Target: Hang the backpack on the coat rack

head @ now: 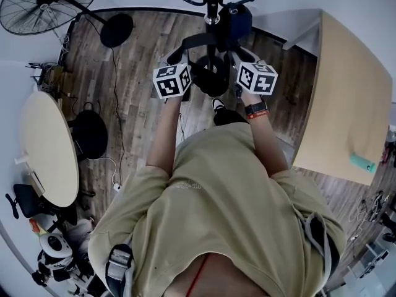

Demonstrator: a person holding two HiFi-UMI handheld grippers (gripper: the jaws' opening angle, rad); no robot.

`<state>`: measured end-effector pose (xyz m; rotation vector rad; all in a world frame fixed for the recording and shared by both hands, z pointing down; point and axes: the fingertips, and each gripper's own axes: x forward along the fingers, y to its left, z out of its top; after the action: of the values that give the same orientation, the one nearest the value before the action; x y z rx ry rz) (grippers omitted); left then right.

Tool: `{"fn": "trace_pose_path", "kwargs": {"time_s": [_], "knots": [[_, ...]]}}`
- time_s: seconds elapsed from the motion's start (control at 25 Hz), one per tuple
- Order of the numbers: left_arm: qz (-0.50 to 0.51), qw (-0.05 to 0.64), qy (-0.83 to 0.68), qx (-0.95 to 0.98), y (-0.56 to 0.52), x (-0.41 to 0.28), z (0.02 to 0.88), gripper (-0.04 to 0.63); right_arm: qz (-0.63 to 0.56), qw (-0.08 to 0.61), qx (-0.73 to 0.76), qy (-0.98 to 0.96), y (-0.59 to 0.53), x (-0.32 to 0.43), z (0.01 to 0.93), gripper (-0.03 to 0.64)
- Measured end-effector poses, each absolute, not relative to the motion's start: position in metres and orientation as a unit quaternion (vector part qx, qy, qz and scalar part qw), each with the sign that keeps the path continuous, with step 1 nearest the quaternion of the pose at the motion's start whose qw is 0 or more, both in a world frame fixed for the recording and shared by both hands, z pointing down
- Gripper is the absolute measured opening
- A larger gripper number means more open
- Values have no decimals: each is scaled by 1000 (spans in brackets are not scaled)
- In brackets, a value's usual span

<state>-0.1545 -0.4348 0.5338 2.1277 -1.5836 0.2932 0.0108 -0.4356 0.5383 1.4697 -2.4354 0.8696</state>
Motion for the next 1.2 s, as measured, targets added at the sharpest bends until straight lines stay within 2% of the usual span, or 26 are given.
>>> {"fn": "trace_pose_path", "kwargs": {"time_s": [0.24,0.56,1.2], "knots": [[129,263,-575,764,-436,-157,570,25,313,102,498,-802,-429,18,569,83],[153,258,-541,786,-431,-128,598,25,298,127,461,-826,-417,-13,589,86],[156,259,-497,814,-412,-92,610,26,285,120,450,-838,-411,-18,594,105]]}}
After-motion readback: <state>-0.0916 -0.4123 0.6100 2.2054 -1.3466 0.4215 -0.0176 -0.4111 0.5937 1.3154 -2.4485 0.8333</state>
